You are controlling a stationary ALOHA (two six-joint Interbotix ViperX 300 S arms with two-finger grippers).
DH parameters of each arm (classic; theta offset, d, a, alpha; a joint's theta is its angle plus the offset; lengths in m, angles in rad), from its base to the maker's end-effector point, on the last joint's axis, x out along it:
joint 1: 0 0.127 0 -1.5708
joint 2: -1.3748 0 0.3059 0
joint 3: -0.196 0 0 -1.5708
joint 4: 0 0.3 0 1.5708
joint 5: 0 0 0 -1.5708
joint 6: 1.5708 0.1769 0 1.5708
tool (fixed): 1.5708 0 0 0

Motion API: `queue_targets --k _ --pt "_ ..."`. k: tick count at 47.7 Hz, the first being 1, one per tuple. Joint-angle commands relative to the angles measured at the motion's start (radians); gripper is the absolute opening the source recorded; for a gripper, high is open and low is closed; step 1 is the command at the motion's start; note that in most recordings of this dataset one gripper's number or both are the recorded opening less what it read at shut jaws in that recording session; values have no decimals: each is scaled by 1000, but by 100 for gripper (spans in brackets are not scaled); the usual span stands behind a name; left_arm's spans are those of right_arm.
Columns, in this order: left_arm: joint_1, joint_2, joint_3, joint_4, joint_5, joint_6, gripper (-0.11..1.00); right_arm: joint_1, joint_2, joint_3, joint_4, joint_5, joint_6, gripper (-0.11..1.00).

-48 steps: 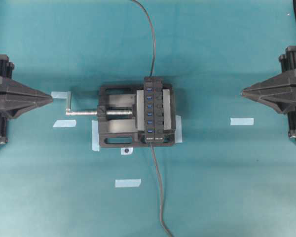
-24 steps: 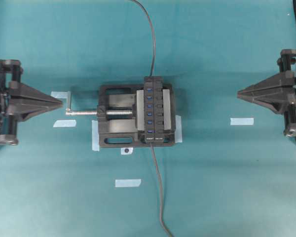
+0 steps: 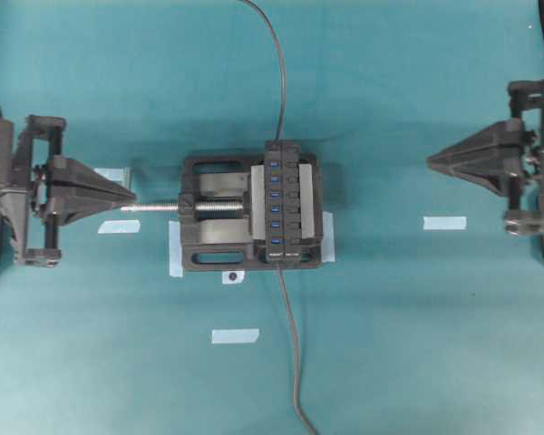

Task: Insert the USB into the second port from the front of the fixed hub.

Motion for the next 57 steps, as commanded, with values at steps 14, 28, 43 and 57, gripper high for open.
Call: queue_targets --k 14,28,43,57 --pt "2 20 -38 2 0 -3 0 -60 169 -104 -38 52 5 2" --pt "2 20 -34 2 2 -3 0 -92 293 -173 -66 54 -11 2" --pt "2 21 -31 2 2 -3 0 -97 483 -281 -72 49 -103 2" --pt "2 21 -29 2 2 -3 0 -115 629 -368 -71 31 -127 2"
